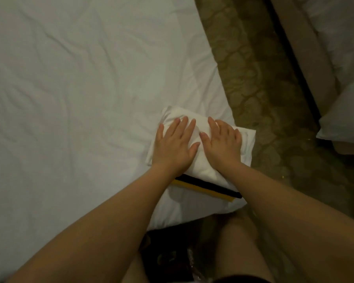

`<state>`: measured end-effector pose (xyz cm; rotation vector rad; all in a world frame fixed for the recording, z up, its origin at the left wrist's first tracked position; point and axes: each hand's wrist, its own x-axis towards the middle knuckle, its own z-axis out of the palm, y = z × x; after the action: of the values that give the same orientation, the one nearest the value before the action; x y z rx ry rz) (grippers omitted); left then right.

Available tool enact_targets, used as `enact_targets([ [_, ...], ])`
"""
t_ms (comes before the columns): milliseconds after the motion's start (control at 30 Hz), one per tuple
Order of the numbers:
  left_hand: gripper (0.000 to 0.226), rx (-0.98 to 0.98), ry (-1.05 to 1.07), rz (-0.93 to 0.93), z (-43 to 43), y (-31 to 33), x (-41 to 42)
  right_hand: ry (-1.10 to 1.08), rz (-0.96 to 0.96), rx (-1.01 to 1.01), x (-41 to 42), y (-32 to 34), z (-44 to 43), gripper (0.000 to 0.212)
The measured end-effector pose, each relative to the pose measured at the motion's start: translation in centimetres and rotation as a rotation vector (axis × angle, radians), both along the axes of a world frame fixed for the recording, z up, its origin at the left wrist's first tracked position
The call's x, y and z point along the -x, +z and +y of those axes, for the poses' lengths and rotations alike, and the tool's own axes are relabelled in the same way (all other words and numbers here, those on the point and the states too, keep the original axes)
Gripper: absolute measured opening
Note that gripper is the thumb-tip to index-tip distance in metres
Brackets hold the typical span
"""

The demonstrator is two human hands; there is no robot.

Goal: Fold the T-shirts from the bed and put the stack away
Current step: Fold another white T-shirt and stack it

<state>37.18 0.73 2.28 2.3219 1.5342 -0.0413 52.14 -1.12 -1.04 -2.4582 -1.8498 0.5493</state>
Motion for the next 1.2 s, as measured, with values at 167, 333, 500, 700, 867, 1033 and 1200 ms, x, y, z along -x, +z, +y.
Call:
enact_targets([
  [167,0.055,-0.131,0.084,0.040,-1.4,0.1,-0.1,0.148,0.108,-0.058,-0.5,0.7,-0.5,0.067],
  [333,0.052,-0.170,0.082,0.166,-2.1,0.6,-1.0,0.440,0.139,0.045,-4.5,2.0,0.9,0.064],
  [500,0.050,-0.111,0.135,0.266,-1.7,1.5,-3.0,0.493,0.288,0.278,-7.2,2.4,5.1,0.081],
  [700,0.041,-0.170,0.537,0.236,-3.1,1.9,-6.5,0.481,0.592,0.644,-7.8,2.1,9.3,0.093],
  [867,0.039,-0.221,0.984,0.232,-3.6,3.2,-12.8,0.420,0.824,0.983,-8.6,0.7,10.4,0.097],
  [1033,0.065,0.193,1.484,0.072,-1.3,5.3,-17.5,0.557,0.927,1.001,-8.3,0.1,9.1,0.084],
  [1200,0.103,0.338,1.830,-0.160,1.3,5.0,-20.6,0.852,0.950,1.079,-9.4,0.4,10.3,0.089],
])
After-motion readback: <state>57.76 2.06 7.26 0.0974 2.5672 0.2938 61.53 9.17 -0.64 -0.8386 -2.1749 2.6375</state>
